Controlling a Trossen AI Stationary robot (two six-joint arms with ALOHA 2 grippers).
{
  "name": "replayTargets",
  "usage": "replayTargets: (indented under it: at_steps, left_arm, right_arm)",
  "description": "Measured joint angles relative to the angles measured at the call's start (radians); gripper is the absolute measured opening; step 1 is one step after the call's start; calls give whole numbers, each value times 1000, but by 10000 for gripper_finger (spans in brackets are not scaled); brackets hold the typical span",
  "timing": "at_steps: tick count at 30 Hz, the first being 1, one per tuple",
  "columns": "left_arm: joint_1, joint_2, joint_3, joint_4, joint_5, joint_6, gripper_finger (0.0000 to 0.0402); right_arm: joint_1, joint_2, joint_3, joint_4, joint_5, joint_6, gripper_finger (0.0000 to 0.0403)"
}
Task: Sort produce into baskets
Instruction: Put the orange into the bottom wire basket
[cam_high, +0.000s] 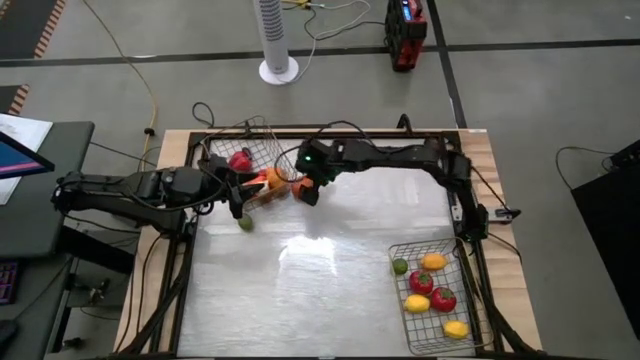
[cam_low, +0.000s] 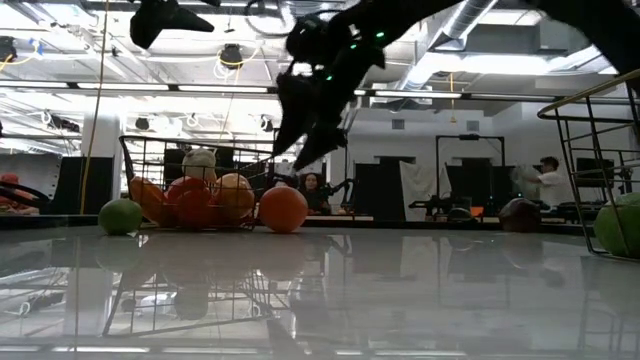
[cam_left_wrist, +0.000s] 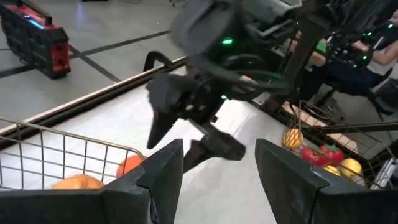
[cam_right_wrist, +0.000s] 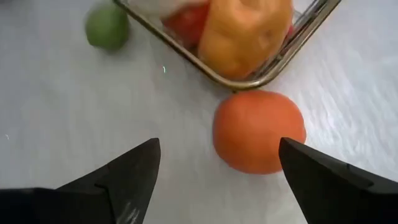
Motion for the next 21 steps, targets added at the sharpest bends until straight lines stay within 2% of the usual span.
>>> replayTargets:
  at_steps: [5, 8, 12, 16, 21]
  left_arm:
    - [1, -12, 0, -33, -2, -27, 187]
    - [0, -19, 0, -43, -14, -31, 187]
    - [1, -25, 0, -43, -15, -36, 187]
    - [0, -25, 0, -46, -5, -44, 187]
    - [1, -25, 0, -46, 2, -47, 187]
  right_arm:
    - [2, -116, -237, 249, 33, 61, 356]
    - [0, -144, -324, 367, 41, 66, 356]
    - [-16, -127, -349, 421, 64, 65, 359]
    - [-37, -105, -348, 459, 63, 32, 383]
    - [-59, -67, -340, 474, 17, -41, 396]
